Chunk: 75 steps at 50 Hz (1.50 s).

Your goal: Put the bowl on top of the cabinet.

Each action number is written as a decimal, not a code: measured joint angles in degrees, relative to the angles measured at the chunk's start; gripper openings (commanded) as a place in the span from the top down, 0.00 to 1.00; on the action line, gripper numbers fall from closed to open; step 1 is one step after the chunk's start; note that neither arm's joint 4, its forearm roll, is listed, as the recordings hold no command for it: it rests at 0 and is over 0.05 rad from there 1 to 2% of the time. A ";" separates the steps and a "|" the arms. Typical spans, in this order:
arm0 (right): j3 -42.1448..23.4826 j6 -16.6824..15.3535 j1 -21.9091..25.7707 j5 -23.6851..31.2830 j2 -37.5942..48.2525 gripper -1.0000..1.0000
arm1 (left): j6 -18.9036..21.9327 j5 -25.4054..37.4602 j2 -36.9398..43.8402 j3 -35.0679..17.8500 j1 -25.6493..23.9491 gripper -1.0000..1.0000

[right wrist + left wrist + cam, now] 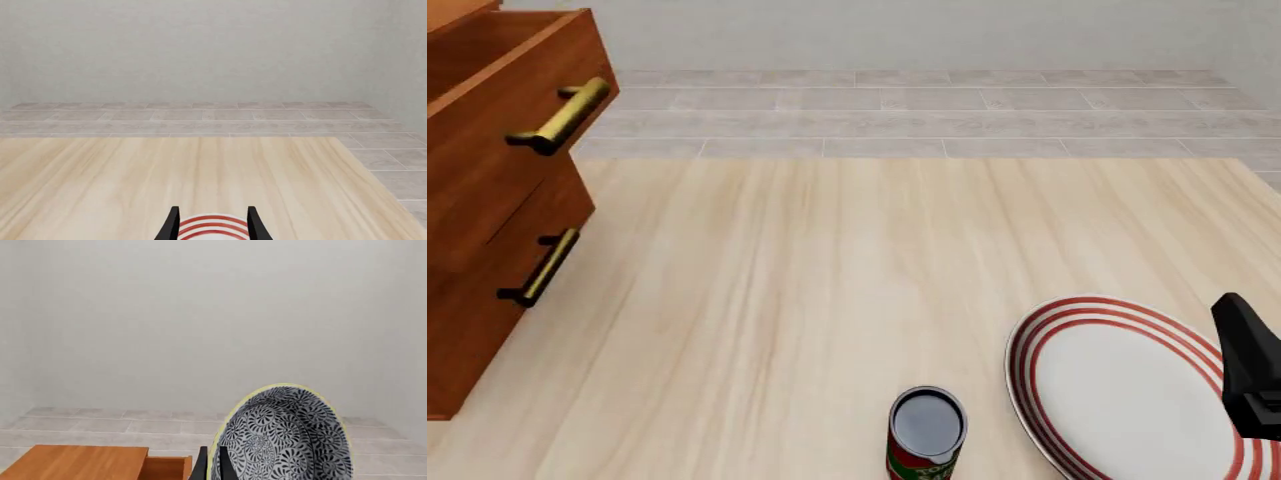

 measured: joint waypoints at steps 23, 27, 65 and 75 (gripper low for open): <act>0.00 0.00 0.00 0.00 -0.01 0.00 | -1.20 -1.44 1.85 -1.48 6.52 1.00; 0.00 0.00 0.00 0.00 -0.01 0.00 | -2.44 -1.54 3.07 -1.86 8.17 1.00; 0.00 0.00 -0.01 0.00 0.00 0.00 | -15.51 -1.28 12.55 -4.09 17.89 1.00; 0.00 0.00 0.00 0.00 0.00 0.00 | -19.32 -1.17 14.82 -4.41 19.50 1.00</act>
